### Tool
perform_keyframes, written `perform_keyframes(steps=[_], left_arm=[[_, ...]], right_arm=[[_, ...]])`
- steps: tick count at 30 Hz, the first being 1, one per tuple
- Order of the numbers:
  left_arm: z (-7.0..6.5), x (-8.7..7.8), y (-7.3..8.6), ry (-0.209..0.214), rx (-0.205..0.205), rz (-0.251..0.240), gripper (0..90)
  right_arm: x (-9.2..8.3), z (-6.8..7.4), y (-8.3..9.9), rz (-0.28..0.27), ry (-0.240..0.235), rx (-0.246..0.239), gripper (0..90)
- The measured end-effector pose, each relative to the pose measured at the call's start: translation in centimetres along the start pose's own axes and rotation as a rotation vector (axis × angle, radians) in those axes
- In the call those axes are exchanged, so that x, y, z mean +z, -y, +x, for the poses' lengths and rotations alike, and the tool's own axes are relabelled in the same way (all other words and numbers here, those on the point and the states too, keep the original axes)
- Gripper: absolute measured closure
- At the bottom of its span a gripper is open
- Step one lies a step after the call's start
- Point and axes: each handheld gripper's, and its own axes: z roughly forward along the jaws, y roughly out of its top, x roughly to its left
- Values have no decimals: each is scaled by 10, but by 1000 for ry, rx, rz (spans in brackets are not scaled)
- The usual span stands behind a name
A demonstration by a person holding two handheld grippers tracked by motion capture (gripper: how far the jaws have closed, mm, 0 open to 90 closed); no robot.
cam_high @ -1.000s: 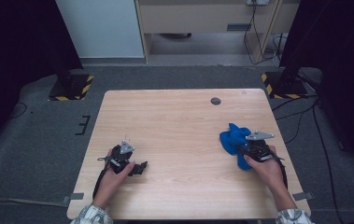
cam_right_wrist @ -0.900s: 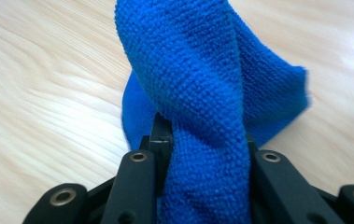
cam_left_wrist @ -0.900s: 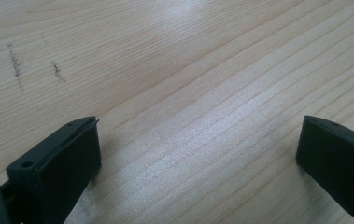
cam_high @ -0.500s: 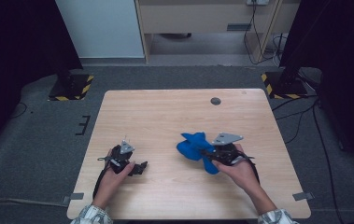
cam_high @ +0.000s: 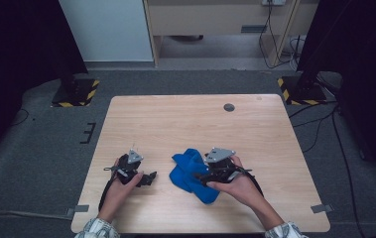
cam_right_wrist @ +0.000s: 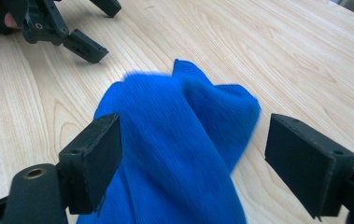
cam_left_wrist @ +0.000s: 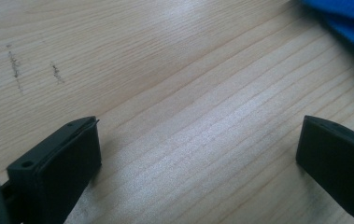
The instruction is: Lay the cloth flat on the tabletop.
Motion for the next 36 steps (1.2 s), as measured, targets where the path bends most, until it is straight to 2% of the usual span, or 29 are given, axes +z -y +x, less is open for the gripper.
perform_keyframes(steps=[4,6,8,9,11,14,15,17,19,20,22,23,24,25,28,29,33,36], left_arm=[[-1,0,0,-2,-6,-2,0],[-2,-1,-1,-1,-5,-3,8],[-3,-2,-2,-2,-10,-10,54],[-3,-2,-3,2,-17,-17,58],[-5,-3,-5,3,-17,-27,64],[-8,-5,-8,14,-21,-48,72],[-8,-5,-9,16,-20,-51,72],[-10,-5,-10,15,-17,-54,74],[-11,-5,-11,11,-25,-60,80],[-11,-5,-11,13,-28,-64,84],[-12,-6,-12,19,-34,-68,86],[-12,-6,-12,20,-39,-71,90],[-12,-7,-12,20,-39,-73,90],[-12,-7,-12,20,-39,-75,95],[-11,-8,-13,19,-38,-77,107],[-11,-8,-13,20,-45,-80,112],[-12,-9,-14,17,-45,-80,122],[-13,-10,-15,23,-52,-86,134]], right_arm=[[-10,-6,7,-8,5,30,234],[-14,-7,12,-5,-1,32,306],[-17,-6,17,0,-3,30,355],[-19,-3,23,-2,-7,20,446],[-19,-2,24,3,-11,11,460],[-16,3,25,-1,-17,11,441],[-13,4,24,0,-20,9,410],[-9,7,22,4,2,3,340],[-3,10,22,11,7,1,305],[0,10,22,17,12,1,319],[4,11,23,45,29,-12,441],[7,10,25,64,40,-18,630],[7,10,25,64,40,-18,630],[6,7,25,53,27,-6,744],[2,4,25,43,33,0,785],[-5,0,24,26,36,17,808],[-13,-9,27,19,59,41,809],[-12,-20,37,53,83,73,831]])
